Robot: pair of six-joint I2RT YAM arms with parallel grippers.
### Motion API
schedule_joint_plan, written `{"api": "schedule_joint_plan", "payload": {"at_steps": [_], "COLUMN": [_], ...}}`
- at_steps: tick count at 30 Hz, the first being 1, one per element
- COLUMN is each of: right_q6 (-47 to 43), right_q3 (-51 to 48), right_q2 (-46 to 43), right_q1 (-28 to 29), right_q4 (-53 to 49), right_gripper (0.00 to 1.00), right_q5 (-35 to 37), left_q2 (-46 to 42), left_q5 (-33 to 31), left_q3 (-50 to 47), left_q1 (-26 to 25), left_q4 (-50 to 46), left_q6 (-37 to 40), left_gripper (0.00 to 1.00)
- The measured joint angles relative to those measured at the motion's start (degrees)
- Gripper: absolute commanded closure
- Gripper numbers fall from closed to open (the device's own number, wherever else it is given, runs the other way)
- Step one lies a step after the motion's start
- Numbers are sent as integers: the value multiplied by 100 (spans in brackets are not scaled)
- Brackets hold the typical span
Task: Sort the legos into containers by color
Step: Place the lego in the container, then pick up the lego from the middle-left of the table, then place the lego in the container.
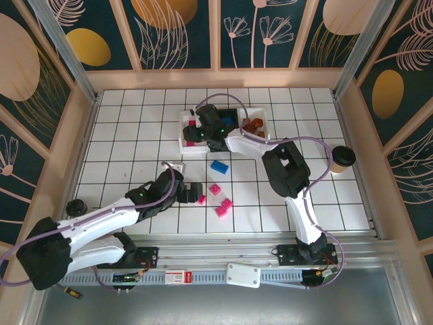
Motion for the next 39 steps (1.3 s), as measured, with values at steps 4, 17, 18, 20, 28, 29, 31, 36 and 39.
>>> {"api": "schedule_joint_plan", "payload": {"at_steps": [4, 17, 18, 20, 28, 29, 31, 36, 39], "right_q6": [83, 352, 374, 439, 474, 455, 402, 345, 348], "right_q3": [-177, -3289, -3495, -3853, -4909, -4962, -5058, -5167, -5184], "right_q2": [-175, -2964, -3130, -3401, -4113, -4113, -4061, -3574, -3305], "right_q1": [-31, -55, -55, -55, 83, 173, 442, 1058, 1246], "right_q4": [107, 922, 979, 1058, 892, 833, 699, 625, 629], "right_gripper": [36, 35, 35, 35, 34, 34, 34, 33, 33], "right_q5": [-11, 13, 22, 50, 343, 400, 520, 824, 970], "left_q2": [588, 2177, 2194, 2212, 1753, 1606, 1279, 938, 1163], "left_q5": [205, 146, 94, -9, -35, -37, -24, -39, -26], "left_q3": [11, 573, 575, 575, 339, 330, 332, 772, 1379], "left_q1": [-214, -586, -592, -590, -621, -603, -439, 407, 815], "left_q4": [219, 444, 446, 411, 339, 291, 267, 262, 308], "left_q6": [105, 481, 492, 509, 350, 328, 299, 323, 393], "left_gripper": [2, 36, 42, 50, 72, 73, 74, 75, 76]}}
